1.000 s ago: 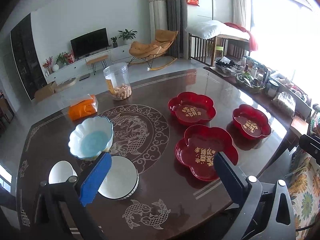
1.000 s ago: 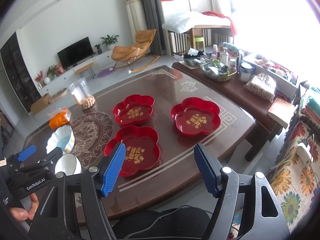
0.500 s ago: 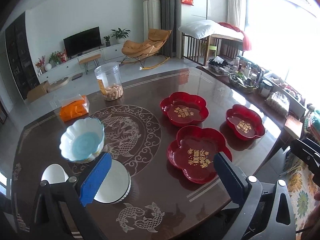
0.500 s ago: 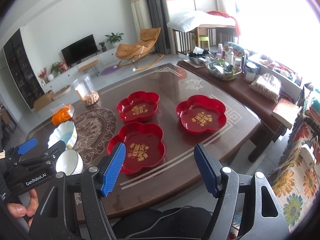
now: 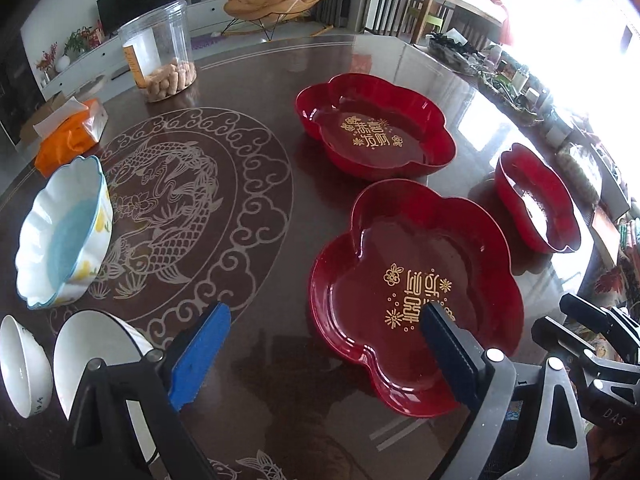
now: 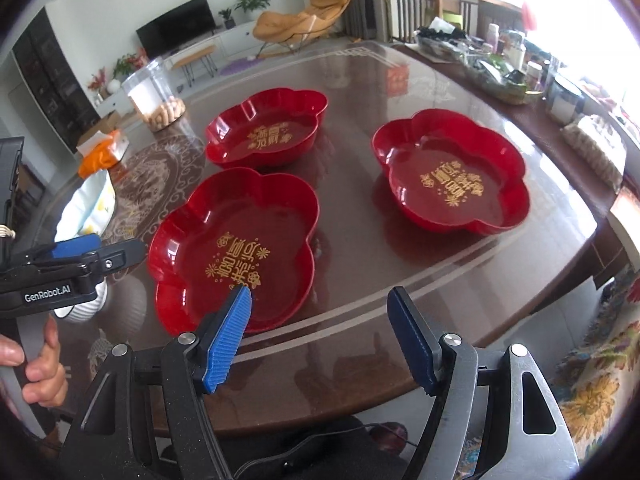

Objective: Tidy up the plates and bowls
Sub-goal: 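Close both tools on the rim of another red flower plate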

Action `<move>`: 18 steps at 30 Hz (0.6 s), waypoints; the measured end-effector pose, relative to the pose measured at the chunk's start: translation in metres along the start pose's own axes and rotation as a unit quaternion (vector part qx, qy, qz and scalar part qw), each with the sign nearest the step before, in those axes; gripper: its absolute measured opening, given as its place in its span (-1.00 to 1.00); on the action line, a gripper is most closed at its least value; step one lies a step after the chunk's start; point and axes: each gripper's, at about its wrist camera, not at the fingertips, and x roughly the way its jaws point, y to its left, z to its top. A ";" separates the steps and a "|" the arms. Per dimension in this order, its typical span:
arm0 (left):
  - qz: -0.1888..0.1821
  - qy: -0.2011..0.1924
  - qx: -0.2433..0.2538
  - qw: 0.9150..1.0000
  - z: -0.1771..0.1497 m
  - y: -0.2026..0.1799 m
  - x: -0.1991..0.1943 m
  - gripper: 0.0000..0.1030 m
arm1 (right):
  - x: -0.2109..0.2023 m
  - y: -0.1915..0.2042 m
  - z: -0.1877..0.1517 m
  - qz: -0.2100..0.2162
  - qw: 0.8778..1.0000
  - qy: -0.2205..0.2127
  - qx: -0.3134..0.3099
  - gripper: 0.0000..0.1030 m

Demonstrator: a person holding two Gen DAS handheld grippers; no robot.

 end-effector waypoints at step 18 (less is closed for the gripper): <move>-0.033 0.031 0.018 0.999 -0.003 -0.006 0.020 -0.76 | 0.038 -0.008 0.005 0.016 0.997 0.070 0.015 -0.82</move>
